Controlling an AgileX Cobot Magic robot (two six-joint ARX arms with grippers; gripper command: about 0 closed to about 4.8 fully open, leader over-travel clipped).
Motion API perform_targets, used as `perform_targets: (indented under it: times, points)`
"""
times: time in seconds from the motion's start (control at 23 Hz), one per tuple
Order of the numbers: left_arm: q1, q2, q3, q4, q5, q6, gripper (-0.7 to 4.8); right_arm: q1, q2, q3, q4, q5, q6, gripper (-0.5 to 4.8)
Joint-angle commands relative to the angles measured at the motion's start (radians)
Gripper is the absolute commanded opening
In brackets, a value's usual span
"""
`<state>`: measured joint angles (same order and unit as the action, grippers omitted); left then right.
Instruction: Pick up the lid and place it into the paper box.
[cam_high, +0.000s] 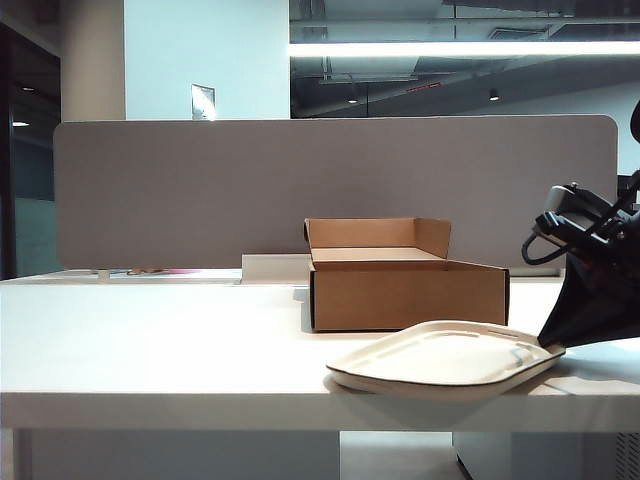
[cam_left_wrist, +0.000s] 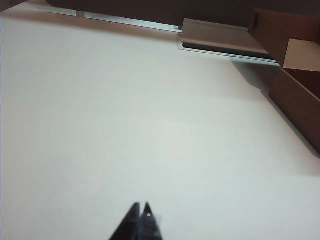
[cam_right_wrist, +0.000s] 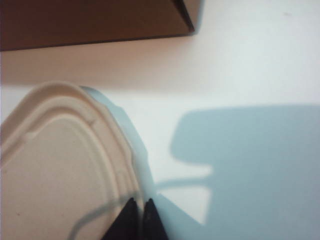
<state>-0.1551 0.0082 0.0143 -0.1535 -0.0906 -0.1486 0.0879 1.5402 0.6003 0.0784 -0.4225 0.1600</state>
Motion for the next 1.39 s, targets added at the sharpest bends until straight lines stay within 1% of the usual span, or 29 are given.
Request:
perform_targets:
  times: [0.04, 0.13, 0.43, 0.57, 0.65, 0.74, 0.83, 0.91, 0.96, 1.0, 1.13, 1.22, 1.26, 1.39]
  points:
    - [0.000, 0.001, 0.001, 0.013, -0.003, 0.006, -0.03, 0.000, -0.002, 0.002, 0.021, -0.001, -0.003, -0.08]
    - [0.000, 0.001, 0.001, 0.013, -0.003, 0.007, -0.03, 0.000, -0.003, 0.002, 0.032, -0.010, -0.003, -0.08]
    - [0.000, 0.001, 0.001, 0.013, -0.003, 0.007, -0.03, 0.016, -0.058, 0.003, 0.086, -0.112, -0.002, -0.09]
    - [0.000, 0.001, 0.001, 0.013, -0.003, 0.007, -0.03, 0.048, -0.112, 0.024, 0.111, -0.116, -0.002, -0.09]
    - [0.000, 0.001, 0.001, 0.013, -0.002, 0.007, -0.03, 0.074, -0.132, 0.089, 0.113, -0.107, 0.003, -0.09]
    - [0.000, 0.001, 0.001, 0.013, -0.002, 0.007, -0.03, 0.074, -0.132, 0.134, 0.114, -0.101, 0.033, -0.09]
    - [0.000, 0.001, 0.001, 0.013, -0.002, 0.007, -0.03, 0.075, -0.132, 0.205, 0.114, -0.059, 0.034, -0.09]
    - [0.000, 0.001, 0.001, 0.013, 0.000, 0.006, -0.03, 0.072, -0.127, 0.293, 0.124, 0.059, 0.019, -0.08]
    - [0.000, 0.001, 0.001, 0.013, 0.000, 0.006, -0.03, 0.072, -0.121, 0.309, 0.138, 0.082, 0.019, -0.08]
    - [0.000, 0.001, 0.001, 0.013, 0.000, 0.006, -0.03, 0.072, -0.116, 0.327, 0.157, 0.097, 0.018, -0.08]
    - [0.000, 0.000, 0.001, 0.021, -0.001, 0.006, -0.03, 0.071, -0.050, 0.364, 0.298, 0.137, 0.018, -0.08]
    - [0.000, 0.000, 0.001, 0.028, -0.002, 0.006, -0.03, 0.071, 0.015, 0.375, 0.367, 0.140, 0.016, -0.08]
    - [0.000, 0.000, 0.001, 0.031, -0.002, 0.006, -0.03, 0.071, 0.037, 0.380, 0.378, 0.140, 0.015, -0.08]
    - [0.000, 0.000, 0.001, 0.047, 0.000, 0.006, -0.03, 0.071, 0.164, 0.399, 0.450, 0.189, -0.012, -0.08]
